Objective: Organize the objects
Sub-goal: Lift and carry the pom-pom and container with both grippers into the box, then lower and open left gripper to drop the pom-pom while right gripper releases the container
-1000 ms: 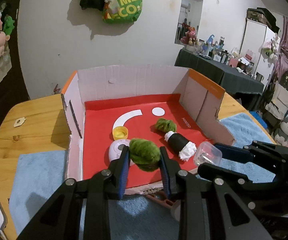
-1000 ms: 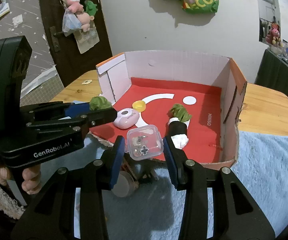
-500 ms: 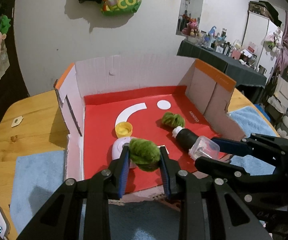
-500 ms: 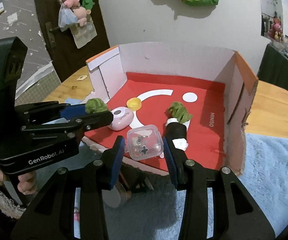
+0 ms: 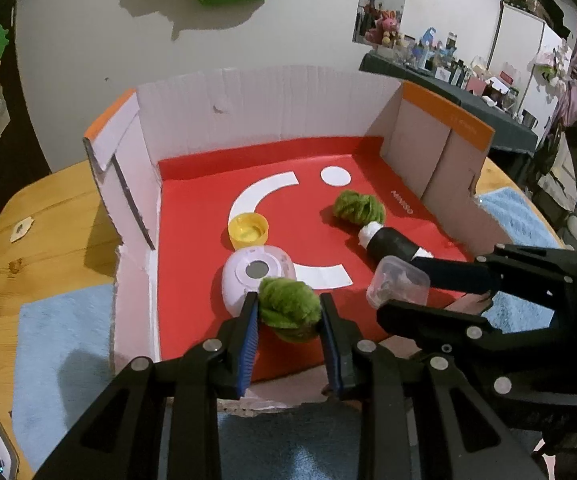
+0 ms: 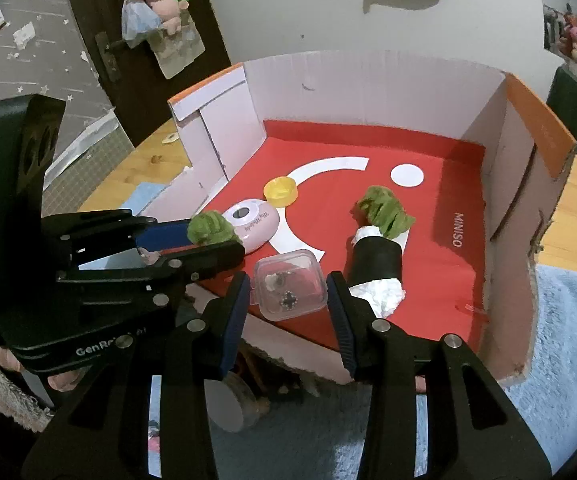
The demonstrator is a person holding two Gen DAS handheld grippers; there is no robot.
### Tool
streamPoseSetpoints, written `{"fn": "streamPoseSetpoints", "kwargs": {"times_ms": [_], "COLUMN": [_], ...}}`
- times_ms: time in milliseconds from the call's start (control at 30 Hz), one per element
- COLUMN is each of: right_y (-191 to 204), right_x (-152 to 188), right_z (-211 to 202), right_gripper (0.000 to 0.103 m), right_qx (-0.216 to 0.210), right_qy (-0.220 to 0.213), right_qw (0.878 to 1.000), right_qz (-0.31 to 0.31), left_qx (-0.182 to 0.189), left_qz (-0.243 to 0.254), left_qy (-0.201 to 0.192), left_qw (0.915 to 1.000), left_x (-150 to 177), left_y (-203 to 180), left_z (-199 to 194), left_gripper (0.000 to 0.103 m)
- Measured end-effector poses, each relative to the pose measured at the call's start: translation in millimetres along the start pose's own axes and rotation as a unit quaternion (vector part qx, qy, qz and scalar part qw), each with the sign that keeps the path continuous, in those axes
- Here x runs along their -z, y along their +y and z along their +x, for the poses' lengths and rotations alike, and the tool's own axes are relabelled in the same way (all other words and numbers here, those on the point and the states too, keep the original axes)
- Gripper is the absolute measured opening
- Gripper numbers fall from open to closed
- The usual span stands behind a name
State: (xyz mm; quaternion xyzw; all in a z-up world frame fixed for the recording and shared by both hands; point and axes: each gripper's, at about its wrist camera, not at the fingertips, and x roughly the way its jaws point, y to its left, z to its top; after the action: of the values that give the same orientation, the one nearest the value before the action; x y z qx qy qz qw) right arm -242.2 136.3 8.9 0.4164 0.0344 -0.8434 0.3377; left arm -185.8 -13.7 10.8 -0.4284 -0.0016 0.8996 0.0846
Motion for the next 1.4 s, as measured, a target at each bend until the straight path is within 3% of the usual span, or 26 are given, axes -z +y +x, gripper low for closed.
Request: {"fn": "streamPoseSetpoints", "kwargs": {"times_ms": [267,533,900,1400], "right_y": [-4.1,-14.4,-26.8,-30.7], "right_x": [-3.4,-6.0,-5.0,-0.9], "right_z": [10.0,17.1,17.2,20.8], "right_gripper": [0.038,0.038,0.038,0.038], "right_qx": [-0.010,0.005,0.075,0.070], "right_qy": [0.021,0.045,0.037,0.036], "right_qw": [1.000,0.999,0.996,0.997], "right_qz": [0.001,0.001,-0.011,-0.016], "left_qx": [0.012,0.008,-0.005,-0.010], "left_qz": [-0.003,-0.006,-0.013,-0.022], "left_qy": [0.018,0.034,0.029,0.028], "left_qw": [0.9998,0.9994,0.9995,0.9993], "left_x": [-2.6,-2.1,-8.4,7.3], "left_y": [1.7,5.2,6.9,8.4], "left_z": [9.3,20.6,27.6,21.1], "left_gripper": [0.030,0.030,0.030,0.030]}}
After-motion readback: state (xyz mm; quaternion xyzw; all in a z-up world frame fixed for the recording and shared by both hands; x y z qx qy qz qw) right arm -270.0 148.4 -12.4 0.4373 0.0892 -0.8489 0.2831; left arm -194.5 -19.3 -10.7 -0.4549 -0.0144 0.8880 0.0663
